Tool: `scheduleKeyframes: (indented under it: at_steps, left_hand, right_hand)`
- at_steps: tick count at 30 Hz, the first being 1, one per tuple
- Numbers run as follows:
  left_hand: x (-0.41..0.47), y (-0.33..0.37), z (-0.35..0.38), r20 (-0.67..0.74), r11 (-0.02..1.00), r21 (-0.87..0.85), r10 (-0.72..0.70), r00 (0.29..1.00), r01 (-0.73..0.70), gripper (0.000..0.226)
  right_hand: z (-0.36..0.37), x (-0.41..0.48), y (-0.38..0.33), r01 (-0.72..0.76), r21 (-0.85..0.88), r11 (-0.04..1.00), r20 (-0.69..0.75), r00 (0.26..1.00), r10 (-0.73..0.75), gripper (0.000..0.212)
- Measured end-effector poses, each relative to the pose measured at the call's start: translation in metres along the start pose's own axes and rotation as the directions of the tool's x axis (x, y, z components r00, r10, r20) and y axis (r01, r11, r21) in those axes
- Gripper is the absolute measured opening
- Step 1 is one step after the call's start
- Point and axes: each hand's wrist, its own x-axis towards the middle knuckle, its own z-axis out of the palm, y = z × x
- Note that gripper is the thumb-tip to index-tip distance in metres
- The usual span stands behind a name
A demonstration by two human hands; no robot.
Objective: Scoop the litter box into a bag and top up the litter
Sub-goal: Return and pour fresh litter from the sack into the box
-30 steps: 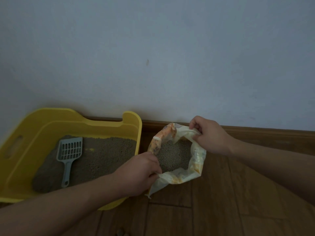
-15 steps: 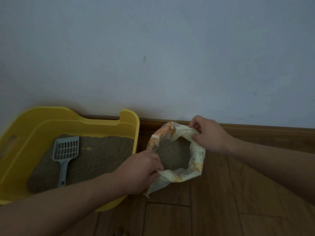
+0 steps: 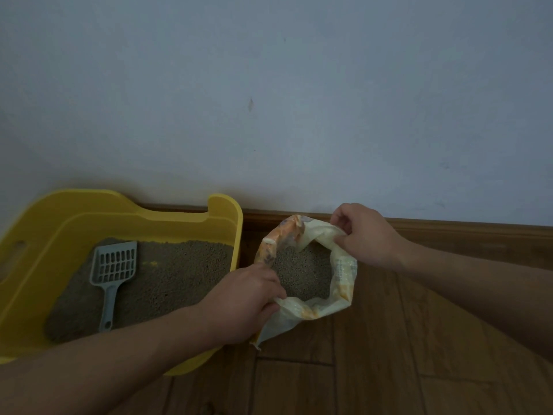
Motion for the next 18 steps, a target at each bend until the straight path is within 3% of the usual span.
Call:
scheduleKeyframes:
  at_steps: [18]
  left_hand:
    - [-0.0001, -0.0015, -0.0026, -0.036, 0.999, -0.019, -0.033, 0.999, 0.033, 0.028]
  right_hand:
    - [-0.0041, 0.0002, -0.0049, -0.008, -0.001, 1.0, -0.011, 1.0, 0.008, 0.025]
